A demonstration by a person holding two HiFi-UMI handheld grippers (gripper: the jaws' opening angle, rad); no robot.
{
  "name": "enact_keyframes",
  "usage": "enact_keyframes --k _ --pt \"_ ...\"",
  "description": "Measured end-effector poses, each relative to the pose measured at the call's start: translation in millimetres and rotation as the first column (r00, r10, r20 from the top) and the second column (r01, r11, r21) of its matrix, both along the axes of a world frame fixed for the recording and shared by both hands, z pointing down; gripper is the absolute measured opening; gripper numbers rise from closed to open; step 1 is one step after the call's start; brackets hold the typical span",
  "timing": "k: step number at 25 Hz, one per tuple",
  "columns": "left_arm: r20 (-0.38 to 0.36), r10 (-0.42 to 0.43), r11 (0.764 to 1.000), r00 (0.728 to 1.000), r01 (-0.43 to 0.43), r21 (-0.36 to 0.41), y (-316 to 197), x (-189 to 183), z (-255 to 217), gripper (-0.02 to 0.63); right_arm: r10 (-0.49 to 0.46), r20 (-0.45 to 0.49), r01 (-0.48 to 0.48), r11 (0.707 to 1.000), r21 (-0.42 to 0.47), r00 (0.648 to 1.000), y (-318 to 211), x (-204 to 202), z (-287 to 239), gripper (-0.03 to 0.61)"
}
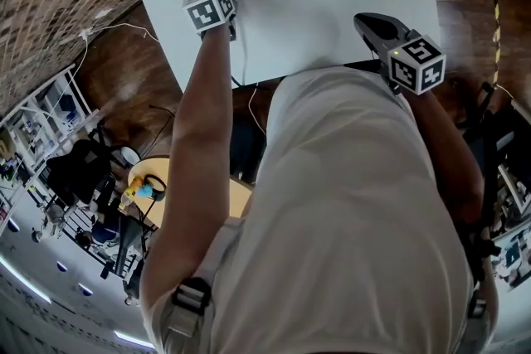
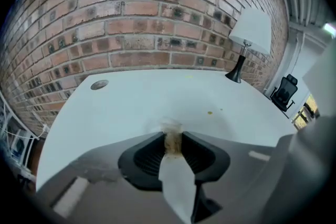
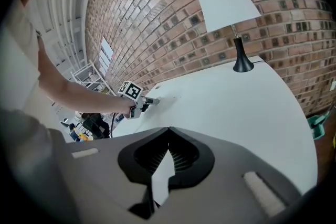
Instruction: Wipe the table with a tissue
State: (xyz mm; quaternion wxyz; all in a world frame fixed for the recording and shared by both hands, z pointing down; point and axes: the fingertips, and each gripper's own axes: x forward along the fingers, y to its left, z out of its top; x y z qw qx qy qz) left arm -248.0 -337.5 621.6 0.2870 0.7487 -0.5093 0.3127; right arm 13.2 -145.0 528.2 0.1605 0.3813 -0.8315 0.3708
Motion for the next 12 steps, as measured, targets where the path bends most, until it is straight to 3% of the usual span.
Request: enact_keyframes --k 3,8,12 --pt "0.031 0.002 1.0 1.0 -0.002 0.001 -2.4 1.0 3.0 0.112 0.007 0.002 -0.007 1.0 -0.005 1.0 0.5 7.5 1.3 0.008" --pt "-0.016 0.002 1.0 1.0 -0.002 -0.008 -3.3 7.6 2.9 0.104 0.017 0.002 -0.017 1.0 -0.017 1.0 1.2 23.4 -1.6 0.008" --pt "-0.008 0.147 0.989 0.989 -0.148 -0.03 -4.1 32.1 19.5 0.104 0.051 -0.025 -0.051 0.998 -0.02 0.998 -9.5 15.8 1.5 0.008"
